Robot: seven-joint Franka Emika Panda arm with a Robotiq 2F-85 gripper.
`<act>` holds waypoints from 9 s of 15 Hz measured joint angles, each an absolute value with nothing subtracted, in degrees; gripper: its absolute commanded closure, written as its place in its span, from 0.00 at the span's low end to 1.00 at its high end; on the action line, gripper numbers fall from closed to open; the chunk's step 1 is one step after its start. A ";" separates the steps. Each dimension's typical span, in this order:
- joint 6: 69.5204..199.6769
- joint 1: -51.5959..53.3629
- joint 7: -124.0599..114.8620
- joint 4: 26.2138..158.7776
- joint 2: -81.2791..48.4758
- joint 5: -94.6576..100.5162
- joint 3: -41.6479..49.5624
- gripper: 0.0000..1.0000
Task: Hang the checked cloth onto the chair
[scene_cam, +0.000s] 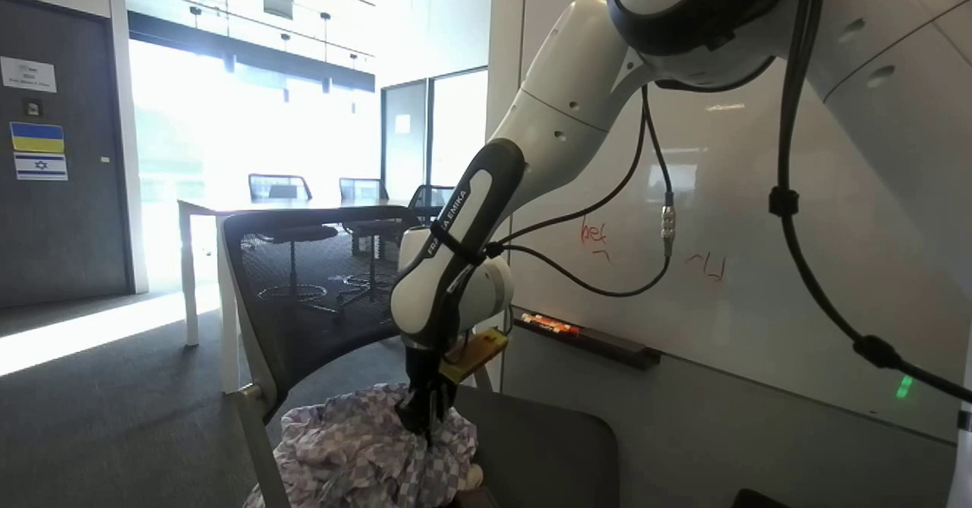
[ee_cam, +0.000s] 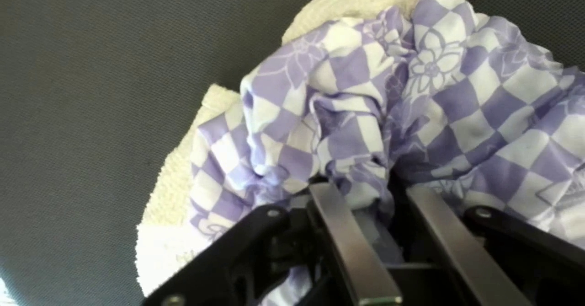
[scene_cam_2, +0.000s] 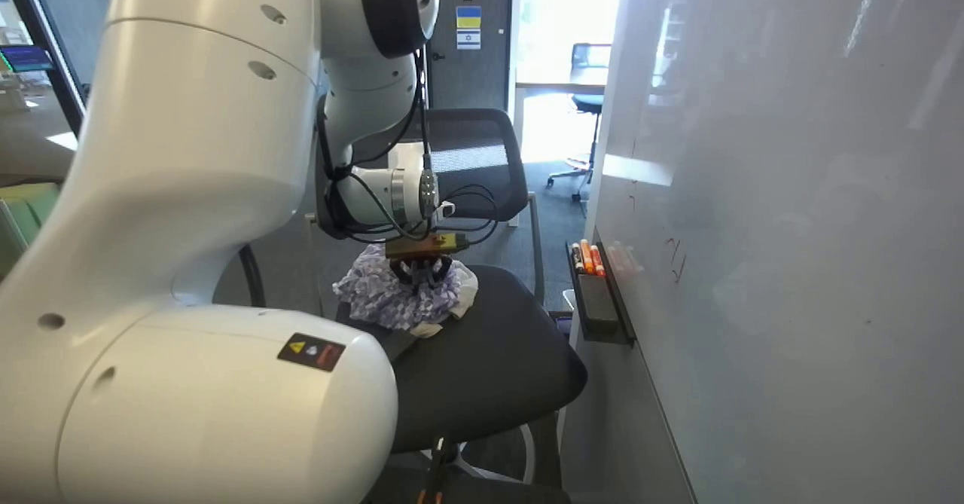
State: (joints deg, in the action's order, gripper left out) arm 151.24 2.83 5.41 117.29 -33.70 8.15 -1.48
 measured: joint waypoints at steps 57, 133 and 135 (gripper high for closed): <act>114.12 23.35 -36.40 70.39 -30.39 61.93 -8.70 0.00; 141.59 -4.56 20.16 107.90 -39.73 5.18 -5.57 0.96; 141.59 -3.42 16.79 111.09 -36.44 5.19 -5.36 0.96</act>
State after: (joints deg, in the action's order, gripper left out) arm 141.59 -3.42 16.79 111.09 -36.44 5.19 -5.36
